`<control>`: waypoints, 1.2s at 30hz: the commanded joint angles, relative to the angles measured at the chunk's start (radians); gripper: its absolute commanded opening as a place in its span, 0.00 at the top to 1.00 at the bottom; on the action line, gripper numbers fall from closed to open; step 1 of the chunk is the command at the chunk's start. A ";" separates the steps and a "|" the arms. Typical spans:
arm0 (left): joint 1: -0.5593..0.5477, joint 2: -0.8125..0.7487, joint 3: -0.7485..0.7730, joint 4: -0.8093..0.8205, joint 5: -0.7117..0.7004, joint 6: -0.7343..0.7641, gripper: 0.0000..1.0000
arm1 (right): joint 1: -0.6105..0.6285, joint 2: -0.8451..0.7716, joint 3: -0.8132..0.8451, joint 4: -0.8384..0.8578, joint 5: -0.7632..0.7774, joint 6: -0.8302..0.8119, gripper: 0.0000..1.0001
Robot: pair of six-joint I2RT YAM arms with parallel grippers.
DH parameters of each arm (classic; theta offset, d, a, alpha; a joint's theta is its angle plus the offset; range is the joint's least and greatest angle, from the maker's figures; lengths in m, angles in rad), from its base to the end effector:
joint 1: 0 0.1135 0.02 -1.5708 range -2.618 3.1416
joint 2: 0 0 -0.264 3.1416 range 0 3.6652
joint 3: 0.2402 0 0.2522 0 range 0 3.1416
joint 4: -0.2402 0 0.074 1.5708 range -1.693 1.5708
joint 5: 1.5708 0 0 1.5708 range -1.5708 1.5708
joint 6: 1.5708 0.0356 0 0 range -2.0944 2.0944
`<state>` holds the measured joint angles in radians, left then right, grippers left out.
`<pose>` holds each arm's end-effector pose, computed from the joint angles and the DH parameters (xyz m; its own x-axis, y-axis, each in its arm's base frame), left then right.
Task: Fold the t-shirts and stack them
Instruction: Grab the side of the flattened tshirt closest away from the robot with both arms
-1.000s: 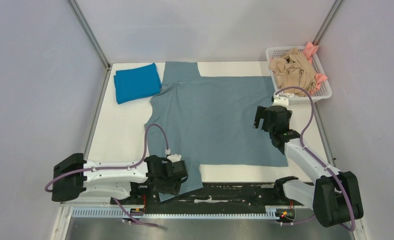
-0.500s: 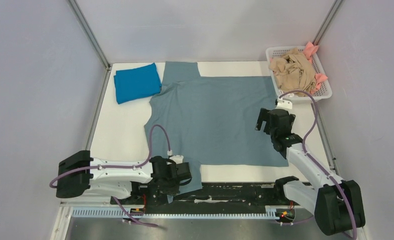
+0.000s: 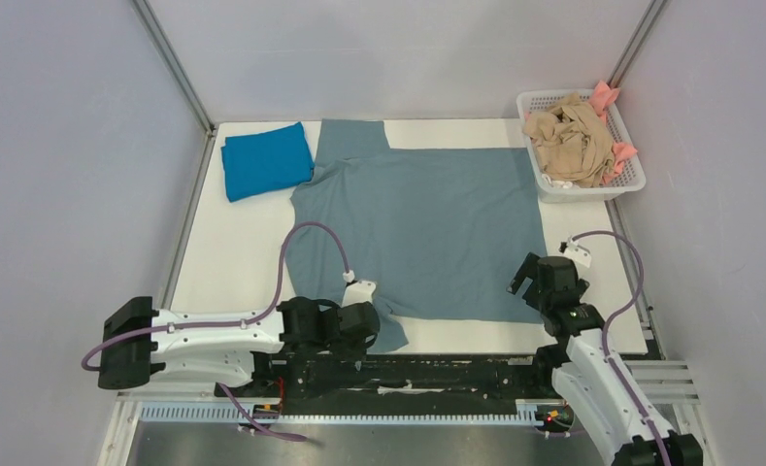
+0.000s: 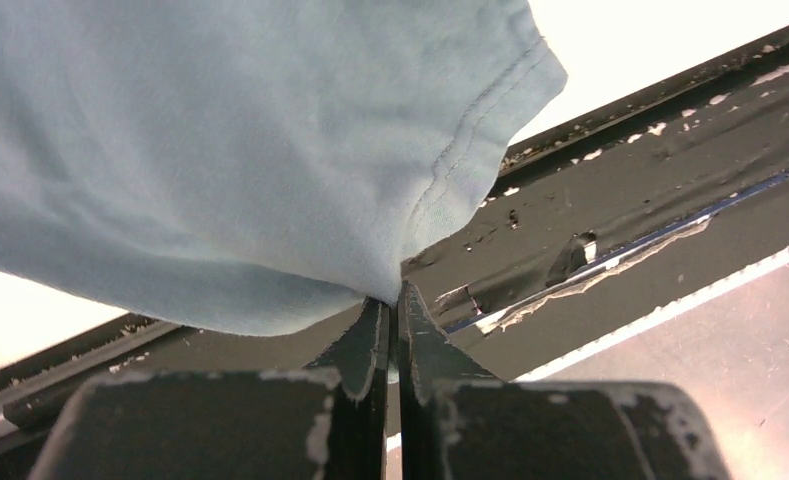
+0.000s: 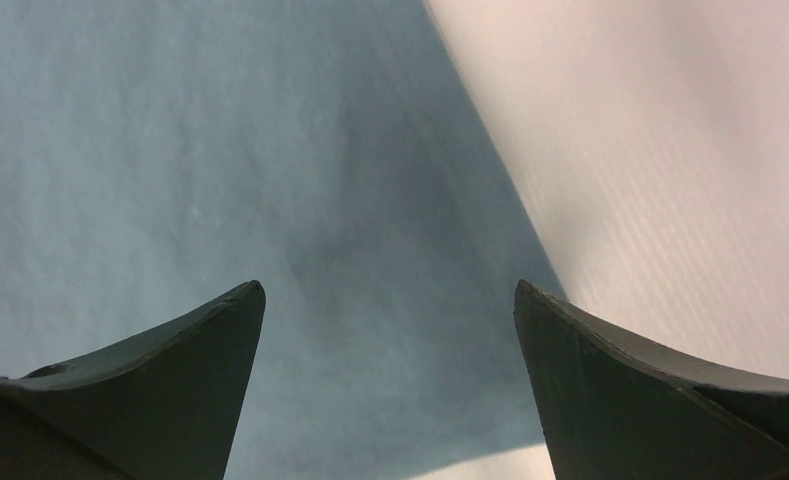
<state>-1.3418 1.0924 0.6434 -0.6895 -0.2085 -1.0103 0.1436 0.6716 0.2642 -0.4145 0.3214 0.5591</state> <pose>0.0505 -0.1841 0.1968 -0.8999 0.2105 -0.3819 0.3215 0.9120 -0.2549 0.1356 0.0082 0.1569 -0.5736 0.4256 -0.6999 0.4499 0.8777 0.1650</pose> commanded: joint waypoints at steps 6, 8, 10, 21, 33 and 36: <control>0.004 -0.079 0.019 0.055 -0.079 0.129 0.98 | -0.003 -0.161 0.017 -0.244 -0.067 0.133 0.02; 0.006 -0.105 0.013 0.053 -0.087 0.127 0.98 | -0.003 -0.190 0.014 -0.270 -0.054 0.164 0.02; 0.007 -0.128 0.005 0.054 -0.102 0.124 0.98 | -0.003 -0.217 0.002 -0.291 -0.043 0.195 0.02; 0.016 -0.159 -0.012 0.041 -0.114 0.119 0.98 | -0.003 -0.273 0.057 -0.390 -0.063 0.221 0.02; 0.023 -0.172 -0.031 0.042 -0.118 0.107 0.98 | -0.004 -0.305 0.072 -0.477 -0.049 0.237 0.01; 0.024 -0.180 -0.034 0.037 -0.115 0.102 0.98 | -0.004 -0.372 0.009 -0.441 -0.059 0.296 0.02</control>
<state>-1.3235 0.9356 0.6144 -0.6704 -0.2886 -0.9222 0.1436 0.3634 0.3431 -0.8749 0.2817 0.7643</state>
